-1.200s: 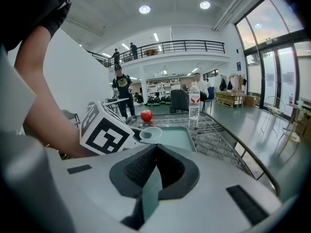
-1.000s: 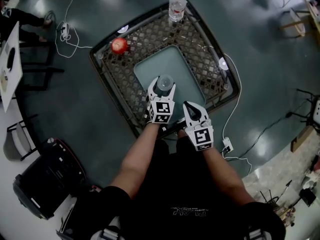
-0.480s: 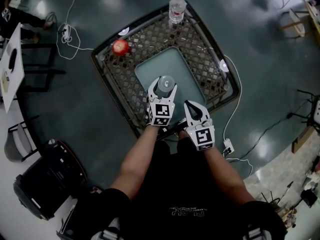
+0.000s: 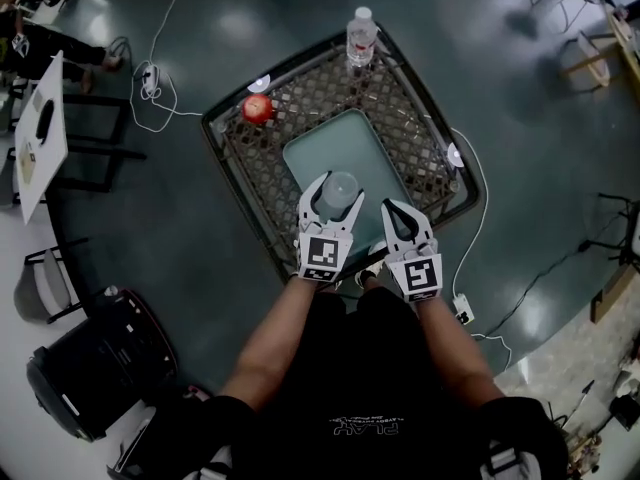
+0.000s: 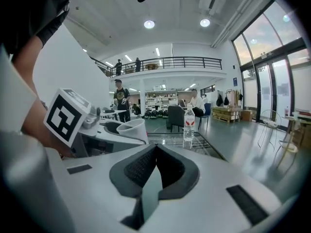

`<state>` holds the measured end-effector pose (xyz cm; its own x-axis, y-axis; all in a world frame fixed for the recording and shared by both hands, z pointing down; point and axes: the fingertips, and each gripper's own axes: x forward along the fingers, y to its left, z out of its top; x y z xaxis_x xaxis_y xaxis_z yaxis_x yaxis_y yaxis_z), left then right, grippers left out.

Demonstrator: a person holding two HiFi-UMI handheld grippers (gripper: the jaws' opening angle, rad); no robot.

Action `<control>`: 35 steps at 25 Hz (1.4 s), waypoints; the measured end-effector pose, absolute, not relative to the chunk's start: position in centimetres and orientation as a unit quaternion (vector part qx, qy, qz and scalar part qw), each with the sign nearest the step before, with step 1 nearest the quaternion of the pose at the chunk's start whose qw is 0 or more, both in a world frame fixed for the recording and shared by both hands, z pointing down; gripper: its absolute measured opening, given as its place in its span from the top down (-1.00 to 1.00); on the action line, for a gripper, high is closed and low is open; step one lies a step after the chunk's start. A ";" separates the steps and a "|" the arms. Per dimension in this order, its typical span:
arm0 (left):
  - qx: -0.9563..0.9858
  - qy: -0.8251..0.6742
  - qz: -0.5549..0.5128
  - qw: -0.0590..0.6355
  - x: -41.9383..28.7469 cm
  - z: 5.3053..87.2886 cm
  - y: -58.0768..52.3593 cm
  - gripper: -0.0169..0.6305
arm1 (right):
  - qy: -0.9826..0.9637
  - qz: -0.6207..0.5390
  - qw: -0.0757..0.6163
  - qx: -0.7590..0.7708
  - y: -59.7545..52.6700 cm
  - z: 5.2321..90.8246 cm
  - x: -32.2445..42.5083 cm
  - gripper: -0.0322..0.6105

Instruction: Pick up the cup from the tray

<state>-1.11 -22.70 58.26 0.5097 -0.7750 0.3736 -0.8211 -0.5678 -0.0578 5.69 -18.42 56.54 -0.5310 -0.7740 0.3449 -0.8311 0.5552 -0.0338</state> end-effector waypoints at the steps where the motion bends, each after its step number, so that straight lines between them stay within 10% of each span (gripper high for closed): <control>1: 0.869 -0.458 0.178 0.059 -1.1 57.5 -22.3 0.03 | -0.871 0.091 0.143 0.461 -18.5 55.9 5.7 0.87; 35: 0.876 -0.461 0.133 0.050 -4.4 44.6 -14.9 0.03 | -0.905 -0.029 0.076 0.419 -15.0 42.5 1.3 0.87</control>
<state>-4.42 -14.93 44.58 0.5396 -0.7945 0.2786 -0.8212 -0.5697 -0.0341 1.28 -15.00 42.48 -0.6382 -0.7616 0.1121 -0.7528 0.6479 0.1161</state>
